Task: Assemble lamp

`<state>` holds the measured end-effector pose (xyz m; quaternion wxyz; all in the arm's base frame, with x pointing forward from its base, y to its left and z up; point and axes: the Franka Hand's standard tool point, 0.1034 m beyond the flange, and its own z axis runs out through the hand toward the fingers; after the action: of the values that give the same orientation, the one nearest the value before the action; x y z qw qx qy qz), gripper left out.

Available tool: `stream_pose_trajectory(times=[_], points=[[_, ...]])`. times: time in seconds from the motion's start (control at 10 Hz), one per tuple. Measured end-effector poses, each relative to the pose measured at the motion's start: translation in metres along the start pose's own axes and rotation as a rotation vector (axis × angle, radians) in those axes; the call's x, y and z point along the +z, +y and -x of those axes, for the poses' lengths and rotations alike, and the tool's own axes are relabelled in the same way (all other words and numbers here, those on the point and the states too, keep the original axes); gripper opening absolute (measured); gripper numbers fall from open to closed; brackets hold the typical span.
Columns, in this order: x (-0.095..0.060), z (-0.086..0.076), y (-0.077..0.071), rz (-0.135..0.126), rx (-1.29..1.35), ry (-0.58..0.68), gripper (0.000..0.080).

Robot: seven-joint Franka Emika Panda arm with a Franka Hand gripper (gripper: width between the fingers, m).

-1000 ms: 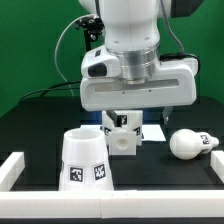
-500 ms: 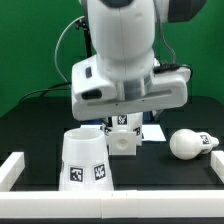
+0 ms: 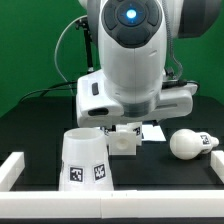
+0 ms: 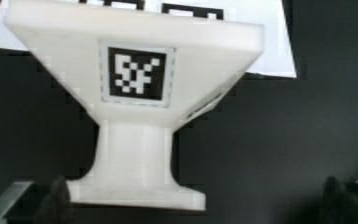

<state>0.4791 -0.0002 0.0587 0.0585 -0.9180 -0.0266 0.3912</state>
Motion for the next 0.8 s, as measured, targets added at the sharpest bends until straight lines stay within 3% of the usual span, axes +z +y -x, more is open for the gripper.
stream_pose_trajectory(times=[0.1,0.3,0.8], points=[[0.001,0.0008,0.002,0.005,0.0,-0.005,0.0699],[0.0048,0.0019,0.0081,0.043,0.012,-0.018,0.0699],[0.0072,-0.0005,0.0043,0.044,-0.004,-0.007,0.0699]])
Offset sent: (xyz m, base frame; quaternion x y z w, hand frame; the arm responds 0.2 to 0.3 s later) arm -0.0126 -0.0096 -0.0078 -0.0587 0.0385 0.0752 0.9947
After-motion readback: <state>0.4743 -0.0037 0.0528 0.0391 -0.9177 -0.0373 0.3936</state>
